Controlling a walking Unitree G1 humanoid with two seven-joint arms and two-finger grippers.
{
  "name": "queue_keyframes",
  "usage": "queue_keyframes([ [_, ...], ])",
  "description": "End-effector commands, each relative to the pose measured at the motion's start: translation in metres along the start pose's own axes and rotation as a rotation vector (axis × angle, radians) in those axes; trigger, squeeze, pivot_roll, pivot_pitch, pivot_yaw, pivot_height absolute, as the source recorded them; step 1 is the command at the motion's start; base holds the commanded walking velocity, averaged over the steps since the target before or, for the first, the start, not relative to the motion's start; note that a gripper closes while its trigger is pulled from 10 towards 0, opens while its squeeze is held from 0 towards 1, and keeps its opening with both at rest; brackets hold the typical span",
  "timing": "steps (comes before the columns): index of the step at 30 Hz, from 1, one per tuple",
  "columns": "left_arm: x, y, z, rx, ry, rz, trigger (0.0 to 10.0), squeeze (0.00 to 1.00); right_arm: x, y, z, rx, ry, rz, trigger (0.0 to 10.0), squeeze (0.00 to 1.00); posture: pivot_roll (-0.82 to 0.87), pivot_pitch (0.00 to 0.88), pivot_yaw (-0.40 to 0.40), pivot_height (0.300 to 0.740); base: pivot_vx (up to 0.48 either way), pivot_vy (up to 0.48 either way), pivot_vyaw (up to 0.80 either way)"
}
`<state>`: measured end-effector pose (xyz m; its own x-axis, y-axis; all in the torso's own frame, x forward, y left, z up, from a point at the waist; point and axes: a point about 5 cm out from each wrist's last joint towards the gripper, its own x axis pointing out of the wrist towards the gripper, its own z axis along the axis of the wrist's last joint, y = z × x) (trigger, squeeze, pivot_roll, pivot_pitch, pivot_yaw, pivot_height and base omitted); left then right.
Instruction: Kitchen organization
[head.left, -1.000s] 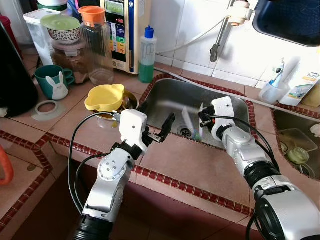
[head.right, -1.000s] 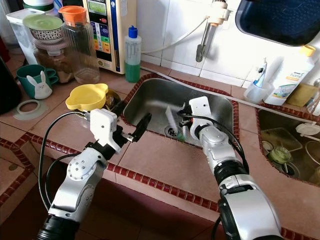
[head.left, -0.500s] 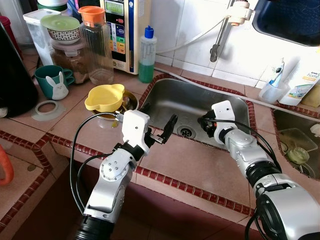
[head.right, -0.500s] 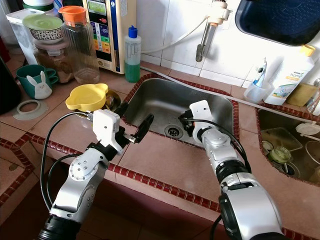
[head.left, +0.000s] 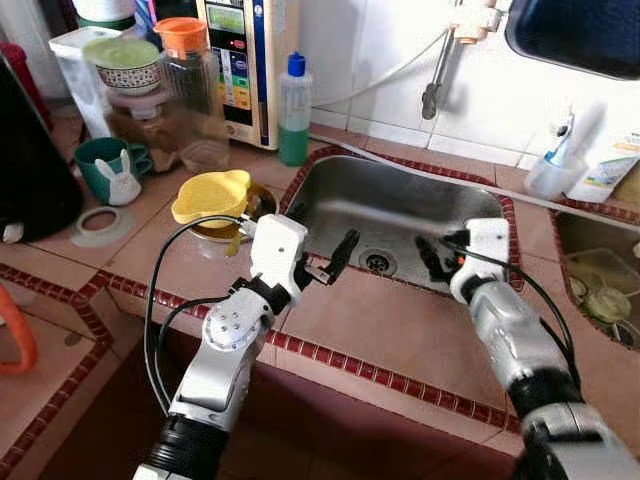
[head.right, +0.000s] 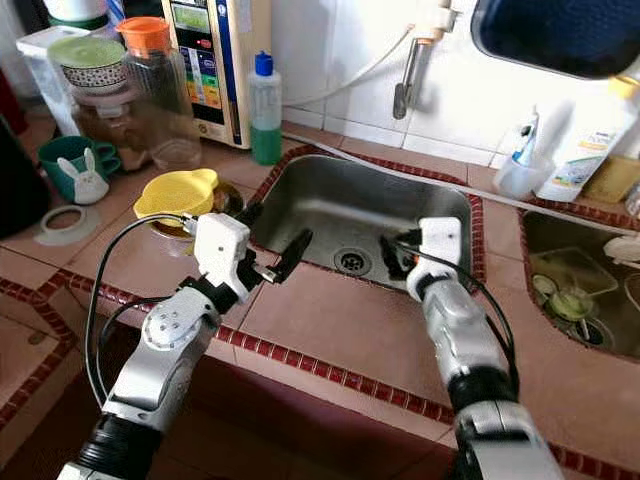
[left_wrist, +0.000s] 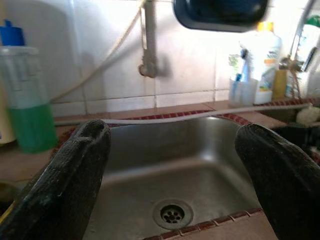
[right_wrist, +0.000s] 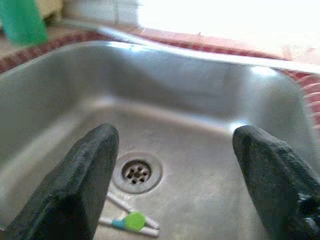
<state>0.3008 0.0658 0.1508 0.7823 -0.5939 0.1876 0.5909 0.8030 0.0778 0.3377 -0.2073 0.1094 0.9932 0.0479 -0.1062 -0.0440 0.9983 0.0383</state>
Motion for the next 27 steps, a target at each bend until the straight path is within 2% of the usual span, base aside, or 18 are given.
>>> queue_keyframes([
  [1,0.004,-0.003,0.001,0.010,0.002,-0.029,10.0,0.00,-0.007,-0.009,0.017,-0.013,-0.055,-0.034,10.0,1.00,0.15,0.000,0.012,0.740,0.000,0.000,0.00],
  [4,0.005,-0.001,0.002,0.004,0.007,-0.034,10.0,0.00,-0.017,-0.015,0.023,-0.048,-0.075,-0.052,10.0,1.00,0.14,0.000,0.016,0.740,0.000,0.000,0.00],
  [7,0.006,0.006,0.002,0.006,0.018,-0.050,10.0,0.00,-0.036,-0.018,0.032,-0.039,-0.085,-0.070,10.0,1.00,0.12,0.000,0.012,0.740,0.000,0.000,0.00],
  [8,0.006,0.006,0.002,0.006,0.018,-0.050,10.0,0.00,-0.036,-0.018,0.032,-0.039,-0.085,-0.070,10.0,1.00,0.12,0.000,0.012,0.740,0.000,0.000,0.00],
  [10,0.008,0.012,0.001,-0.005,0.031,-0.040,10.0,0.00,-0.051,-0.015,0.036,-0.020,-0.092,-0.083,10.0,1.00,0.11,0.000,0.007,0.740,0.000,0.000,0.00],
  [14,0.013,0.021,0.005,0.048,0.006,0.016,10.0,0.00,-0.061,-0.003,0.033,0.006,-0.079,-0.090,10.0,0.98,0.09,0.000,-0.002,0.740,0.000,0.000,0.00],
  [15,0.014,0.022,0.006,0.069,-0.002,0.031,10.0,0.00,-0.062,0.001,0.033,0.022,-0.079,-0.089,10.0,0.00,0.09,0.000,-0.009,0.740,0.000,0.000,0.00],
  [16,0.014,0.022,0.006,0.069,-0.002,0.031,10.0,0.00,-0.062,0.001,0.033,0.022,-0.079,-0.089,10.0,0.00,0.09,0.000,-0.009,0.740,0.000,0.000,0.00],
  [20,0.018,0.029,0.011,0.081,-0.027,0.123,10.0,0.00,-0.068,0.021,0.041,0.080,-0.076,-0.027,10.0,0.00,0.08,0.000,-0.020,0.740,0.000,0.000,0.00],
  [27,0.018,0.034,0.006,0.105,-0.003,0.128,10.0,0.00,-0.079,0.038,0.047,0.116,-0.033,0.061,10.0,0.00,0.08,0.000,-0.006,0.740,0.000,0.000,0.00],
])
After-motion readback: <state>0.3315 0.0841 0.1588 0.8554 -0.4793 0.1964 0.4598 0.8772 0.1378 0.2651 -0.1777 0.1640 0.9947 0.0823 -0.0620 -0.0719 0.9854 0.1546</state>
